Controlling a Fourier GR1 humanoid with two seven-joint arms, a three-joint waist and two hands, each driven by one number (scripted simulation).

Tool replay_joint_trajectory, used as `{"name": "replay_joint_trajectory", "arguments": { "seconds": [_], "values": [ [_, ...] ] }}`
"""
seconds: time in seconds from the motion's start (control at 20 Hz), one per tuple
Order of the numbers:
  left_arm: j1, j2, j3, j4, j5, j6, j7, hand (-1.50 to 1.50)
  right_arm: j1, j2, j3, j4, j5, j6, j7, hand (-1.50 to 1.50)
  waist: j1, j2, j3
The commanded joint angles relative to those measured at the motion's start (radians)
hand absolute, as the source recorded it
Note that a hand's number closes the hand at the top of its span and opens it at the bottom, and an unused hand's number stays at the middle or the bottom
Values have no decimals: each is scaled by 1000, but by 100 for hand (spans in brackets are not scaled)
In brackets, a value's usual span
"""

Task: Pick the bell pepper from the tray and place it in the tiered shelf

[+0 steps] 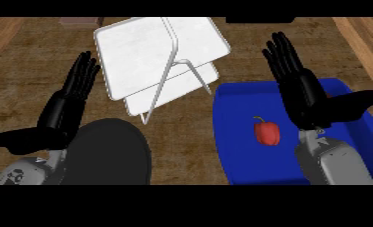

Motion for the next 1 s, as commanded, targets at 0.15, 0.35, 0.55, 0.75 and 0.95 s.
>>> {"name": "replay_joint_trajectory", "arguments": {
  "seconds": [0.15, 0.35, 0.55, 0.75, 0.95],
  "values": [
    [130, 21, 44, 144, 62, 41, 160, 0, 78, -270, -135, -121, 223, -49, -60, 150, -34, 18, 26],
    [220, 1, 48, 212, 114, 58, 234, 0, 255, -463, -248, 32, 433, -131, 22, 150, -103, 37, 19],
    [178, 11, 66, 280, 153, -32, 261, 0, 495, -377, -344, -99, 311, -145, -111, -150, -36, 22, 28],
    [90, -10, 40, 297, 119, -10, 336, 0, 580, -452, -399, -162, 246, 14, -213, -150, -12, 25, 28],
    [164, -8, 39, 248, 124, -10, 334, 0, 699, -502, -370, -367, 229, 113, -93, -150, 0, 21, 27]
  ]
}}
